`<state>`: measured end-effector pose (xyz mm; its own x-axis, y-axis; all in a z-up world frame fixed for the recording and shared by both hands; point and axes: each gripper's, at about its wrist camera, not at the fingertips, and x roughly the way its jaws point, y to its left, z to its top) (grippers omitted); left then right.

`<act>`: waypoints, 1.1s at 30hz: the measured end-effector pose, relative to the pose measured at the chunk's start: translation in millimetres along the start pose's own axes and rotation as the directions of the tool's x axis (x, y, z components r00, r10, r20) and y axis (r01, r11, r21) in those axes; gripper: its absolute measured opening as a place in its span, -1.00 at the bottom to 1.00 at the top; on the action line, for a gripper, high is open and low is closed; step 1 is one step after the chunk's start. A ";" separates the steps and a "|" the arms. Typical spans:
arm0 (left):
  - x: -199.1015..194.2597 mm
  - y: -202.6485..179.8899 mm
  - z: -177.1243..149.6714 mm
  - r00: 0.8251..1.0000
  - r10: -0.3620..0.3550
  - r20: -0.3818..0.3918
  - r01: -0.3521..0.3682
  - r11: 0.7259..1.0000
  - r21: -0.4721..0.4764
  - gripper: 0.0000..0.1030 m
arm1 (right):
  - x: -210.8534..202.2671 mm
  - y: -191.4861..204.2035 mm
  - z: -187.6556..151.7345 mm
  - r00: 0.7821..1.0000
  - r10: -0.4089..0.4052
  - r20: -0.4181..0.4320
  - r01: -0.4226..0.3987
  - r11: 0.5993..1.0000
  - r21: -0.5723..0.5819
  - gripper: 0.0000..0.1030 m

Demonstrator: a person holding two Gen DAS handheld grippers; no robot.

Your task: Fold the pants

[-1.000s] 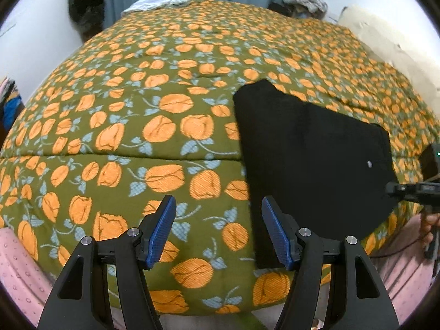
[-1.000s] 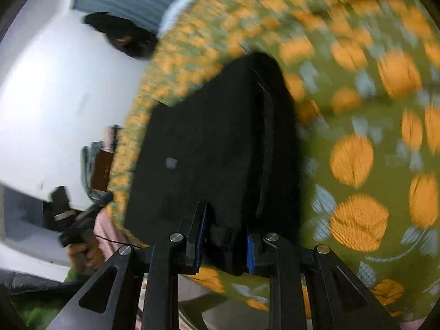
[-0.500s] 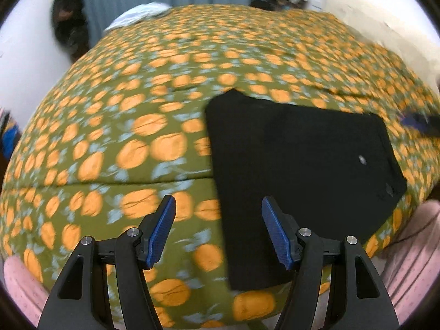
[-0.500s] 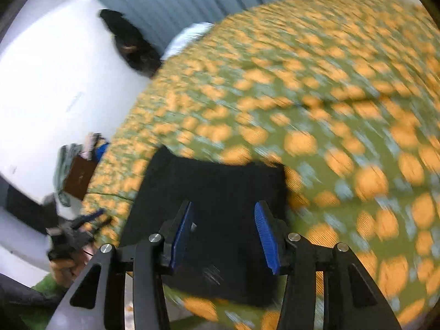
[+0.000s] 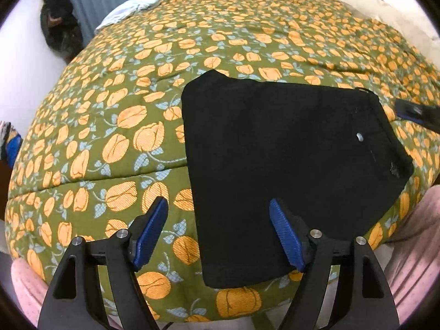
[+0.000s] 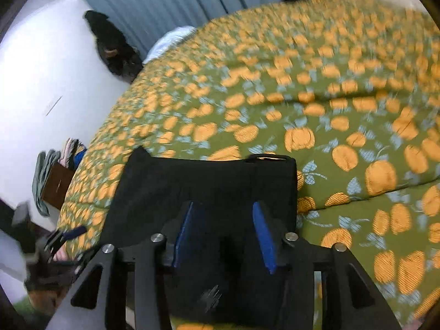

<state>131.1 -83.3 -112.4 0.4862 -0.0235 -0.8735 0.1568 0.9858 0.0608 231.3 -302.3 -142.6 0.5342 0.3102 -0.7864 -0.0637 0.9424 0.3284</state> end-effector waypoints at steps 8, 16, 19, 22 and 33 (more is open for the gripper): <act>5.9 -1.9 -1.4 1.000 0.008 -0.024 -0.008 1.000 0.006 0.52 | 2.3 1.2 -64.9 0.994 -0.043 -0.102 0.042 0.999 -0.005 -0.08; 10.9 2.3 -4.7 0.999 0.008 -0.050 -0.008 1.000 -0.012 0.58 | 7.5 -8.0 -80.9 0.998 -0.034 -0.051 0.036 0.998 0.047 -0.04; 10.2 2.3 -7.6 0.999 0.013 -0.049 -0.013 1.000 -0.006 0.62 | 7.5 -8.3 -82.5 0.999 -0.030 -0.034 0.032 0.998 0.058 -0.01; 7.5 6.7 -6.9 0.999 0.002 -0.049 -0.002 1.000 -0.003 0.62 | -1.0 -10.2 -78.2 1.000 0.005 -0.017 -0.003 0.996 0.088 -0.01; 41.9 85.6 14.4 0.943 -0.314 -0.114 0.276 0.924 -0.263 0.66 | 20.3 -113.2 -33.7 0.938 0.323 -0.122 -0.260 0.894 0.366 0.48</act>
<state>177.3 -2.3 -136.9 0.3116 -0.3124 -0.8974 0.0526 0.9486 -0.3120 220.9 -398.5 -213.4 0.3777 0.6111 -0.6957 0.1125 0.7154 0.6895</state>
